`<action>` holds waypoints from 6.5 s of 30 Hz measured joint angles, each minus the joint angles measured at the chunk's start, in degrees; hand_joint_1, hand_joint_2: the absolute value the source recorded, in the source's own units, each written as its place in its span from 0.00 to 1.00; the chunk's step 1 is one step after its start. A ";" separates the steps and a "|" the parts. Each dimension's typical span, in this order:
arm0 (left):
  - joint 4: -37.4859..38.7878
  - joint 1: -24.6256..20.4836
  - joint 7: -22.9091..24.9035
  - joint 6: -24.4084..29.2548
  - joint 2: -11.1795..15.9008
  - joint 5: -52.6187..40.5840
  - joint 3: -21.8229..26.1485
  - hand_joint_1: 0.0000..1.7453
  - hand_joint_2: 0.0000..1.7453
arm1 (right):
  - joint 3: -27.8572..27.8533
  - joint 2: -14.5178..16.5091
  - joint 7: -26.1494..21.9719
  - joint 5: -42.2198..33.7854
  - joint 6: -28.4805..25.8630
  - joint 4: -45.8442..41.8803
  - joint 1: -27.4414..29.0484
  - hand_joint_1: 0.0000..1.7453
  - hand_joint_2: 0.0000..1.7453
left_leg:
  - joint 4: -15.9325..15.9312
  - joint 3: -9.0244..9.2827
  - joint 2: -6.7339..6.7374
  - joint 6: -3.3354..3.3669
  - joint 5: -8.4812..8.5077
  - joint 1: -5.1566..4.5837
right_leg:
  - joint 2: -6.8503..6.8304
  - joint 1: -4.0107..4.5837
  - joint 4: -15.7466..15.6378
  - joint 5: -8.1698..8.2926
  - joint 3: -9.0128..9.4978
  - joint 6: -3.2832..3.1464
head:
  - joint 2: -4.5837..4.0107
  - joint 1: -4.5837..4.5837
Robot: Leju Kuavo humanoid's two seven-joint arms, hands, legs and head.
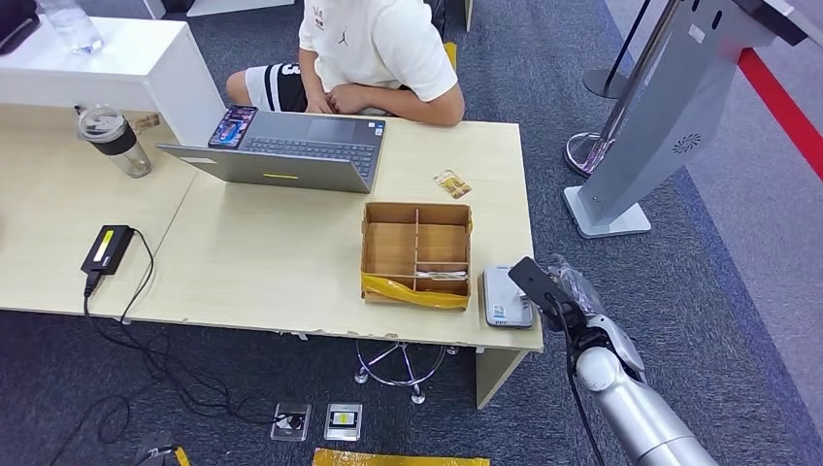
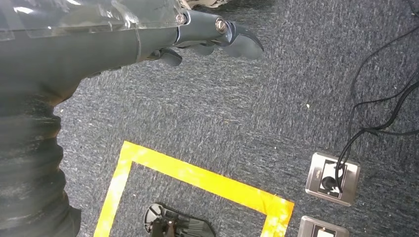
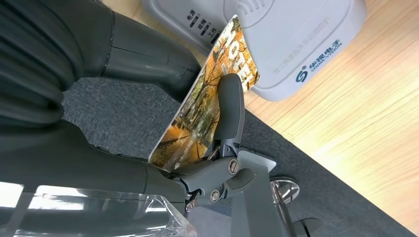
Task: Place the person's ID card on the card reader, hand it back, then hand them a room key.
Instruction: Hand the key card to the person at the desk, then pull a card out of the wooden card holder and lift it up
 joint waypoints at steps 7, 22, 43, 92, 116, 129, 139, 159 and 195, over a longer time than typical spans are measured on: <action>0.00 0.00 0.13 -0.05 -0.13 -0.33 0.00 0.00 1.00 | -0.04 -0.05 -0.73 -0.82 -2.86 0.60 -0.11 1.00 1.00 | 0.00 0.00 0.00 0.00 0.00 -0.01 | 0.00 -0.01 -0.01 0.00 0.00 0.00 | 0.00 0.00; 0.04 0.18 -0.84 1.28 -0.61 -0.94 0.00 0.00 1.00 | -6.83 -0.44 -17.55 -11.79 -29.70 -6.35 0.82 1.00 1.00 | 0.00 -0.05 -0.01 0.01 0.00 -0.01 | -0.02 -0.01 0.01 0.01 -0.01 0.02 | 0.00 0.00; -0.09 -2.69 -2.17 -3.89 -2.02 -8.88 -0.51 0.00 1.00 | 2.72 14.74 -17.86 14.02 -13.57 -4.07 -30.94 1.00 1.00 | -0.01 -0.40 -0.38 -0.26 0.43 0.08 | -0.41 0.07 0.30 0.17 -0.37 -0.14 | 0.00 -0.01; -0.20 -7.11 3.54 -4.76 -2.08 -14.91 -4.42 0.00 1.00 | 13.31 19.95 -14.85 21.24 -16.14 26.22 -39.97 0.00 1.00 | 0.02 -0.34 -0.12 -0.32 0.47 0.08 | -0.08 0.07 0.29 0.27 -0.50 -0.25 | 0.00 0.02; 0.04 -0.45 -1.72 -3.85 -0.32 -8.81 -2.24 0.00 1.00 | 8.33 4.46 -2.45 10.58 -2.83 -32.68 2.50 0.00 1.00 | 0.00 -0.17 0.22 -0.40 0.16 0.17 | 0.13 0.16 0.20 0.19 -0.36 -0.35 | 0.00 0.02; 0.13 0.28 -1.86 -2.11 -1.21 -6.87 -0.04 0.00 1.00 | 13.56 4.44 -9.54 18.71 -15.75 -29.59 6.03 0.00 1.00 | -0.01 -0.24 0.20 -0.41 0.16 0.18 | 0.10 0.16 0.21 0.19 -0.40 -0.35 | 0.00 0.01; 0.13 0.29 -1.85 -1.10 -1.92 -5.26 1.40 0.00 1.00 | 17.89 6.97 -11.88 19.85 -16.59 -22.05 5.42 0.00 1.00 | -0.01 -0.25 0.18 -0.41 0.16 0.18 | 0.09 0.17 0.21 0.19 -0.41 -0.35 | 0.00 0.01; 0.13 0.33 -1.83 0.17 -2.40 -3.82 3.28 0.00 1.00 | 20.91 11.55 -11.58 25.28 -15.43 -13.16 1.76 0.00 1.00 | -0.01 -0.25 0.18 -0.41 0.17 0.18 | 0.09 0.16 0.22 0.19 -0.41 -0.35 | 0.00 0.01; 0.15 0.37 -0.80 0.72 -2.59 -4.19 4.66 0.00 1.00 | 18.62 12.46 -3.38 26.80 -12.21 -4.87 -2.57 0.19 1.00 | -0.01 -0.25 0.19 -0.41 0.17 0.18 | 0.09 0.16 0.22 0.19 -0.42 -0.35 | 0.00 0.01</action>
